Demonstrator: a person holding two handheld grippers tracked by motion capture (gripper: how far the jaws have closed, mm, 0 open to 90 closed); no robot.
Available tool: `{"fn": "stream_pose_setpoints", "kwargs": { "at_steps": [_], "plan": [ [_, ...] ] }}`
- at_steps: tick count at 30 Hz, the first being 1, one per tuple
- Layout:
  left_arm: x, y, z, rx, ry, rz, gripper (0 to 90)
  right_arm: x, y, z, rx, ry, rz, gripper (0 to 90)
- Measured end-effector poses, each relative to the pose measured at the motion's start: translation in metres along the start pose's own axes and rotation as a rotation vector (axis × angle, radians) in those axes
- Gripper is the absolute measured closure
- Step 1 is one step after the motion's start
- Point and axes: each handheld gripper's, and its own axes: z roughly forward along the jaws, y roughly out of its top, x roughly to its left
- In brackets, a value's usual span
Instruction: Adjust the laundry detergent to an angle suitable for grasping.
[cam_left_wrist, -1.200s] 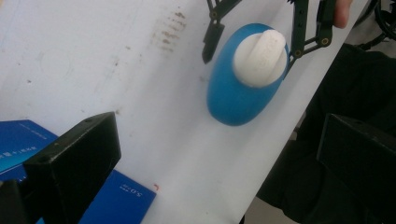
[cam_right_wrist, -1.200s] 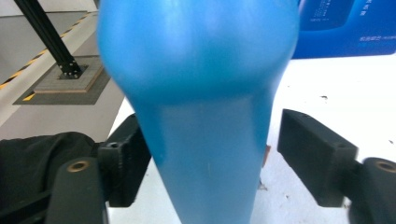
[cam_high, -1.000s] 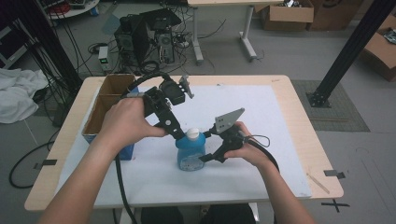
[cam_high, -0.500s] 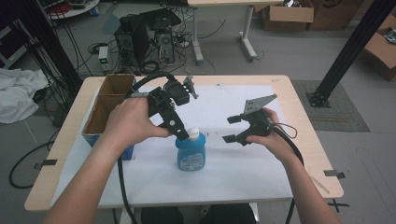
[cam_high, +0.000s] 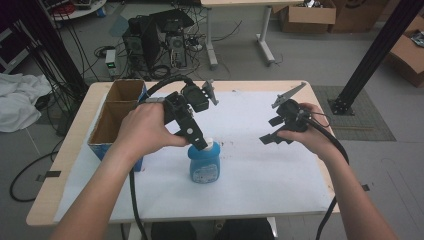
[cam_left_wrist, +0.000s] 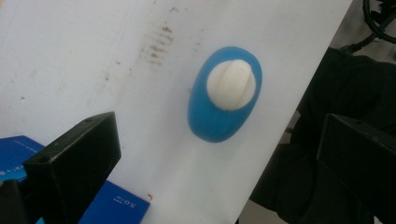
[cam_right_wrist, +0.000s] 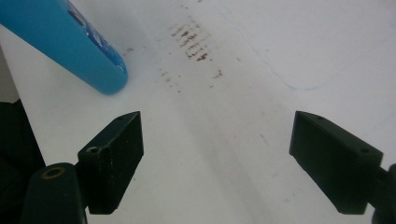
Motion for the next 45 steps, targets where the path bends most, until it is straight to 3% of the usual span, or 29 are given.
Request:
{"fn": "stream_pose_setpoints", "kwargs": {
  "at_steps": [8, 9, 13, 24, 30, 45],
  "plan": [
    [-0.002, 0.002, -0.002, -0.004, 0.001, 0.005, 0.1, -0.006, 0.008, -0.025, 0.103, -0.029, 0.043, 19.0],
    [-0.002, 0.002, -0.002, -0.004, 0.001, 0.005, 0.1, -0.007, 0.011, -0.030, 0.112, -0.049, 0.049, 18.5],
    [-0.002, 0.003, -0.002, -0.005, 0.001, 0.006, 0.1, -0.009, 0.014, -0.037, 0.115, -0.059, 0.044, 20.2],
    [-0.002, 0.004, -0.003, -0.009, -0.001, 0.010, 0.0, -0.014, 0.025, -0.052, 0.203, -0.080, 0.072, 19.9],
    [-0.003, 0.004, -0.003, -0.009, 0.000, 0.012, 0.1, -0.021, 0.024, -0.058, 0.207, -0.098, 0.106, 19.4],
    [-0.004, 0.005, -0.003, -0.010, -0.005, 0.017, 0.1, -0.023, 0.020, -0.057, 0.211, -0.103, 0.116, 19.6]
  ]
}}
